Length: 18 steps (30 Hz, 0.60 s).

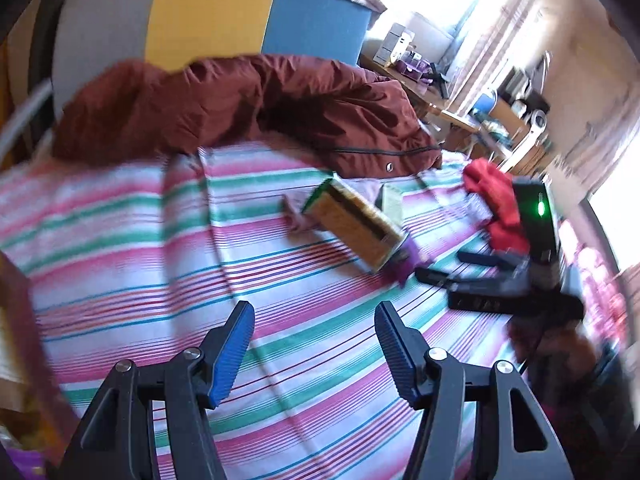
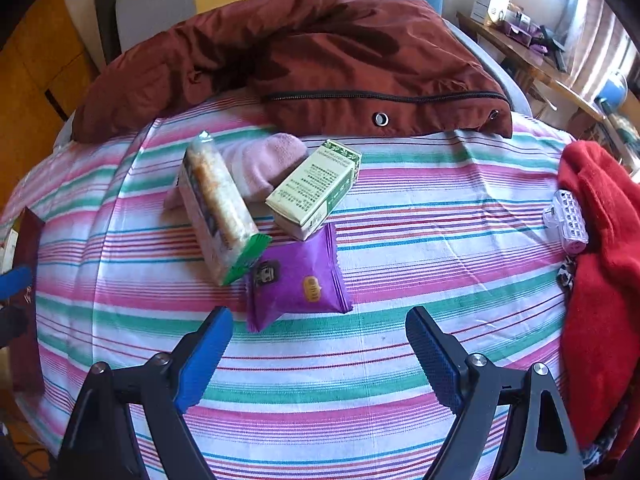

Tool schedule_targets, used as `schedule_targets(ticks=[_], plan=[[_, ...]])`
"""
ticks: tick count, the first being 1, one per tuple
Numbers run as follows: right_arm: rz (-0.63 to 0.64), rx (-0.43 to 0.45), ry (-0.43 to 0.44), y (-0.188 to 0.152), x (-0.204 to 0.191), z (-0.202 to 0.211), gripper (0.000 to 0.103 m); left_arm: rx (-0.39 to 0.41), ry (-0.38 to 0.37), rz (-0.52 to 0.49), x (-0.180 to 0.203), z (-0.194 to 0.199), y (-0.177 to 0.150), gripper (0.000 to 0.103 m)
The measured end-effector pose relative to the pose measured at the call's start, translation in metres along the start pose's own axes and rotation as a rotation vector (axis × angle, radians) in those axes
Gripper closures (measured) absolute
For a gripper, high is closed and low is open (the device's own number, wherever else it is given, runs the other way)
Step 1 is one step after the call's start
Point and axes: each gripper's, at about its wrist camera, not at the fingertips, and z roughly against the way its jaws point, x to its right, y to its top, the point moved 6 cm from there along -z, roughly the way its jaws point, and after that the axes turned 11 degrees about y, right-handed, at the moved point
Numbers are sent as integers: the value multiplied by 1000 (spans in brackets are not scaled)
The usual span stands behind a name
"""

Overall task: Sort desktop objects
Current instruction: 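Move both grippers back over the remaining items on the bed, then grasp the cracker packet with the left gripper while the right gripper grasps the purple snack packet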

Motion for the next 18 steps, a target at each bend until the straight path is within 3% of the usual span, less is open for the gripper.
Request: schedule_targets(ticks=[10, 15, 18], plan=[[89, 24, -7, 8, -13, -11, 15, -91, -160, 145, 16, -51, 29, 41], [116, 5, -23, 8, -16, -19, 16, -81, -140, 136, 27, -65, 36, 41], [111, 10, -16, 8, -16, -18, 16, -94, -166, 146, 32, -72, 38, 40]])
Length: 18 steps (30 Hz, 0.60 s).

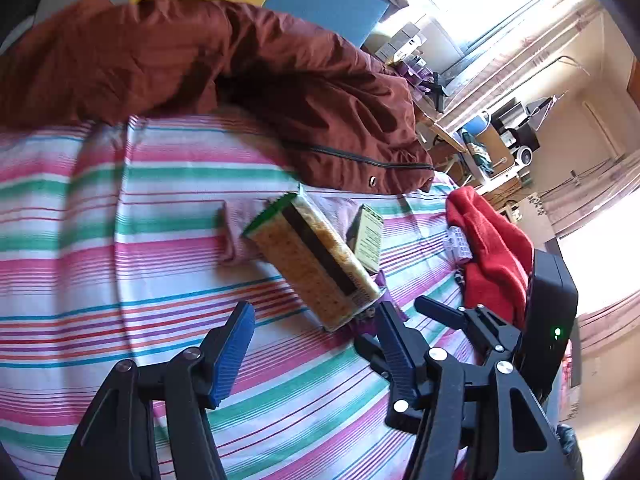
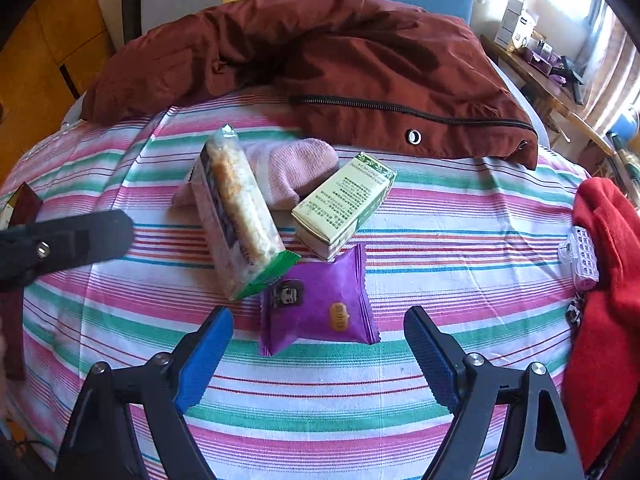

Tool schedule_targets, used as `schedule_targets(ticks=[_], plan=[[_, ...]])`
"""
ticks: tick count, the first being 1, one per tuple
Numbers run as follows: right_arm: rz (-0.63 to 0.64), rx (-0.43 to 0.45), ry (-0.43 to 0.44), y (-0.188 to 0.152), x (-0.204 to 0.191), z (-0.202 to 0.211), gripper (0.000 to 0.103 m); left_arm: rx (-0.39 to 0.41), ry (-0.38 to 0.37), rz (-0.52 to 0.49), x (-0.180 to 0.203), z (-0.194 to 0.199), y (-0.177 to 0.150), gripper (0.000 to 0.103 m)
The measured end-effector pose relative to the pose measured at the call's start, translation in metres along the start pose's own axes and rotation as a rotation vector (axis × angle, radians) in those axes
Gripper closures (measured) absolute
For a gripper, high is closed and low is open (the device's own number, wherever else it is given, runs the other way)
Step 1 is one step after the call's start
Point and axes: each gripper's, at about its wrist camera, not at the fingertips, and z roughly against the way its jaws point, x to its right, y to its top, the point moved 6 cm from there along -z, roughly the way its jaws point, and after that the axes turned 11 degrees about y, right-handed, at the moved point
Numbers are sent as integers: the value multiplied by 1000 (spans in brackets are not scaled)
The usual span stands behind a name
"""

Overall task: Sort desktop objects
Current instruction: 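Grasp the cracker packet with the left gripper while the right gripper grasps the purple snack packet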

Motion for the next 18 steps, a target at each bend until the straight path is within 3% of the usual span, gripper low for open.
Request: schedule_targets(ticks=[18], plan=[[24, -19, 7, 3, -9, -10, 14, -82, -105, 226, -3, -42, 19, 34]])
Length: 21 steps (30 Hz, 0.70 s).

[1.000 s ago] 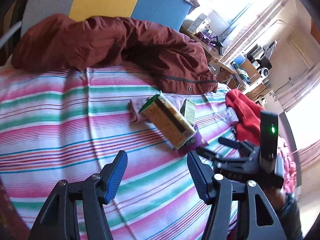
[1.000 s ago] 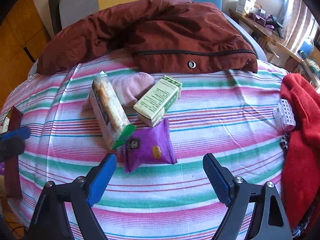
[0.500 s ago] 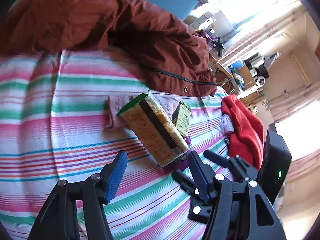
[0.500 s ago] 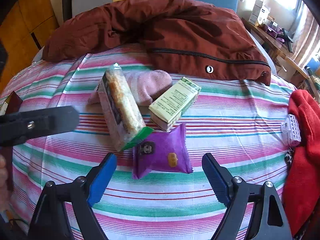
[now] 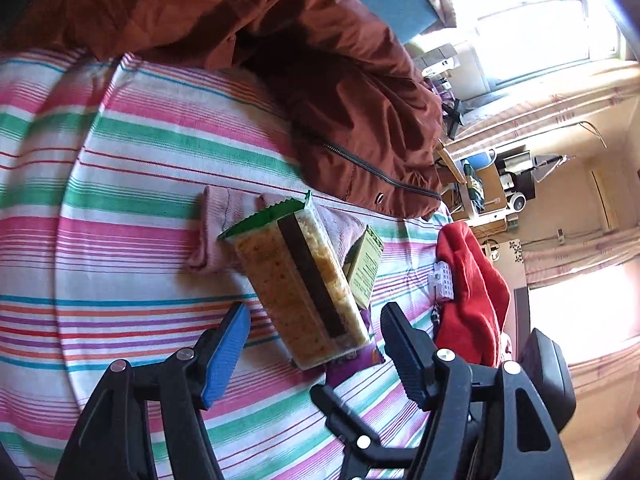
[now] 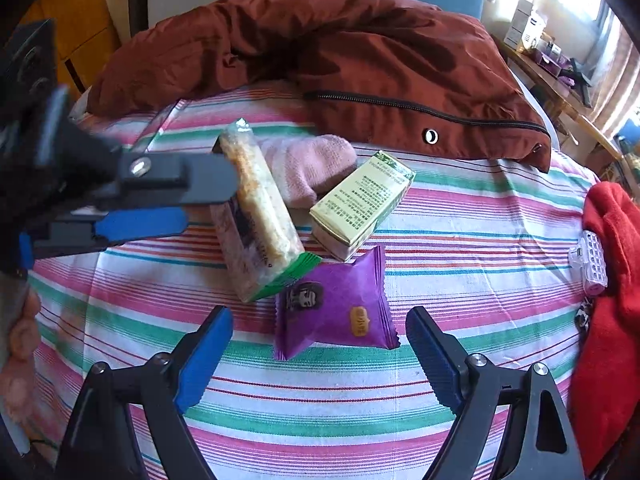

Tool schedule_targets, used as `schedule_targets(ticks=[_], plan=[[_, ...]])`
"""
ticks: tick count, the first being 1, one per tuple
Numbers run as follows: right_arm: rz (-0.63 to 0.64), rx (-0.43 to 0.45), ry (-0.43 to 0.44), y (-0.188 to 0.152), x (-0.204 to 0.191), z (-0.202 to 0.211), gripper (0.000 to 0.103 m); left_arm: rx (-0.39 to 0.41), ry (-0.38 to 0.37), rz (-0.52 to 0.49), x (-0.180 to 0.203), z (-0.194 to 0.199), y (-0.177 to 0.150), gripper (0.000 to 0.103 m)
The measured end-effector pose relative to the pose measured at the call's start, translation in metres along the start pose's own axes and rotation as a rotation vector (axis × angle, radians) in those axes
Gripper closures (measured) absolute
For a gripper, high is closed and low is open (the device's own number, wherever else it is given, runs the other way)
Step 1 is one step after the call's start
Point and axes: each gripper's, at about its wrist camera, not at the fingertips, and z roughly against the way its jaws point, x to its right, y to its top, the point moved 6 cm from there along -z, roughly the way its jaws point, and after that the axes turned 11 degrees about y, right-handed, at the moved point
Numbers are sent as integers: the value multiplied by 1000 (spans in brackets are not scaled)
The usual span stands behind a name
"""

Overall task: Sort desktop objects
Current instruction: 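Grasp the cracker packet with the left gripper while the right gripper grasps the purple snack packet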

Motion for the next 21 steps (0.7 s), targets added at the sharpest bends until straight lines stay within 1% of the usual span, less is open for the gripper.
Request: schedule_targets(ticks=[1, 3, 4, 5, 8, 13, 17, 19, 21], plan=[[5, 1, -5, 0, 0, -1, 15, -3, -4, 5, 1, -3, 1, 34], [31, 2, -22, 1, -2, -3, 20, -8, -11, 7, 4, -9, 3, 34], [35, -3, -27, 1, -2, -5, 24, -8, -2, 14, 3, -12, 4, 34], [35, -12, -24, 0, -2, -6, 26, -11, 0, 24, 2, -15, 4, 34], [30, -25, -24, 0, -1, -9, 26, -20, -5, 46, 0, -22, 4, 34], [11, -16, -16, 3, 2, -10, 25, -5, -5, 26, 2, -27, 6, 36], [2, -30, -15, 3, 3, -14, 24, -2, 4, 24, 4, -29, 8, 36], [5, -36, -18, 3, 2, -16, 24, 7, 15, 14, 4, -28, 7, 39], [8, -45, -27, 2, 2, -20, 24, 17, 29, -1, 5, -29, 7, 45]])
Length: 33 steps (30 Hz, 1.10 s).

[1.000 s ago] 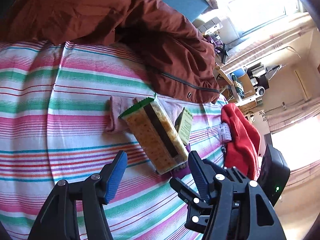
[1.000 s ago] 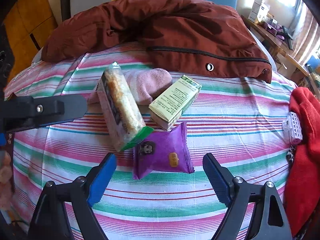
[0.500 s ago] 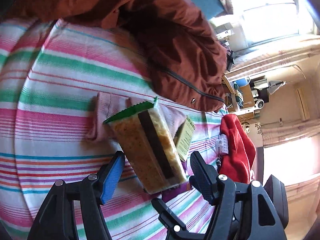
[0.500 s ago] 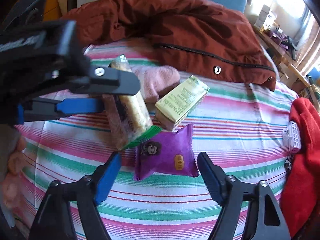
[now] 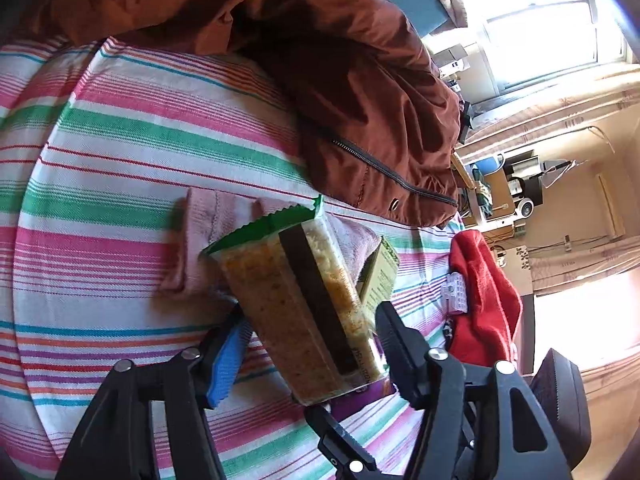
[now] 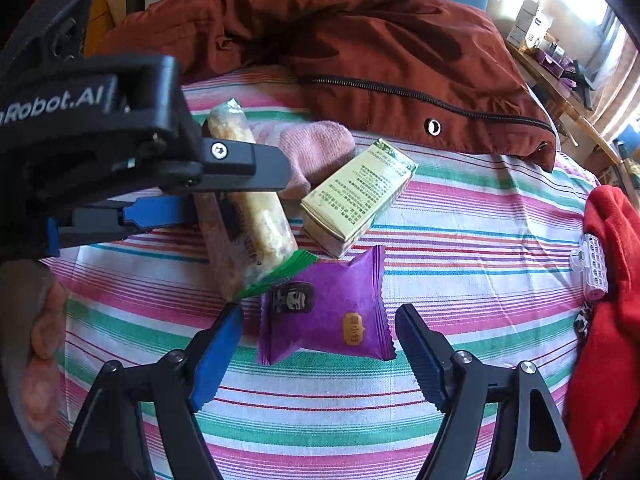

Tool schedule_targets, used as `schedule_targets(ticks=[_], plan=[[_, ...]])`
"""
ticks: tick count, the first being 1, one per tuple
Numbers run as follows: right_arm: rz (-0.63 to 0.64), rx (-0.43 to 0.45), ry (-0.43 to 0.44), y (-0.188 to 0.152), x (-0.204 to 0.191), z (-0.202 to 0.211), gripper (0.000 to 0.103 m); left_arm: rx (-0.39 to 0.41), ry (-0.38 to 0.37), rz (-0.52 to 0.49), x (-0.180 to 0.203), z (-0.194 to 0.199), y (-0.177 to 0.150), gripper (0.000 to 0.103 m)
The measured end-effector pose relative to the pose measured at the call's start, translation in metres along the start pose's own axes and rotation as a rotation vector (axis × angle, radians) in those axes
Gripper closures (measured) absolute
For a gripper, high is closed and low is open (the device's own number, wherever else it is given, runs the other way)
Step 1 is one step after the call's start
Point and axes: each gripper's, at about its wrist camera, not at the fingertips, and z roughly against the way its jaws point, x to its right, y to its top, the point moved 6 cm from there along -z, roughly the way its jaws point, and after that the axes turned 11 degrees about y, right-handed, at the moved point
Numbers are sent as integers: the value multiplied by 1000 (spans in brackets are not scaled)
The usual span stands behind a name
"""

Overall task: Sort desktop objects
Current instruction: 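Grasp the cracker packet with the left gripper while the right gripper grasps the purple snack packet, then carry the cracker packet and purple packet to the gold tray and release them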

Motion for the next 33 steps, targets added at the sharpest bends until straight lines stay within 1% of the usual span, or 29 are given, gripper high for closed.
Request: schedule_targets(ticks=[2, 5, 7, 9, 15, 17, 20, 22, 23, 26, 28, 29, 32, 33], plan=[[5, -9, -7, -1, -1, -4, 24, 8, 5, -16, 0, 0, 0, 46], [6, -14, -2, 0, -3, -9, 27, 9, 1, -28, -3, 2, -1, 47], [0, -12, 18, 1, -8, -11, 40, 15, 12, -44, -4, 5, -2, 47], [-7, -13, 27, 2, -7, -11, 41, 12, 11, -48, -7, 8, -4, 47], [0, -17, 37, 1, -10, -10, 44, 23, 48, -80, -23, 29, -13, 47], [3, -19, 42, 4, -3, -10, 45, 26, 77, -117, -28, 39, -20, 47], [12, -24, 60, 3, -5, -9, 47, 36, 118, -166, -36, 52, -31, 47], [26, -25, 81, 3, -7, -7, 47, 51, 148, -205, -43, 64, -41, 47], [37, -25, 94, -1, -17, -3, 47, 57, 160, -217, -45, 68, -44, 47], [67, -30, 115, -1, -18, -4, 47, 88, 215, -279, -53, 84, -59, 47], [86, -38, 121, -3, -25, -4, 47, 120, 257, -315, -57, 94, -69, 47], [94, -40, 123, -3, -27, -4, 47, 149, 289, -339, -59, 100, -74, 47], [114, -39, 140, -6, -34, 0, 47, 197, 359, -379, -64, 108, -84, 48], [121, -38, 144, -6, -37, 1, 47, 223, 402, -400, -68, 111, -89, 48]])
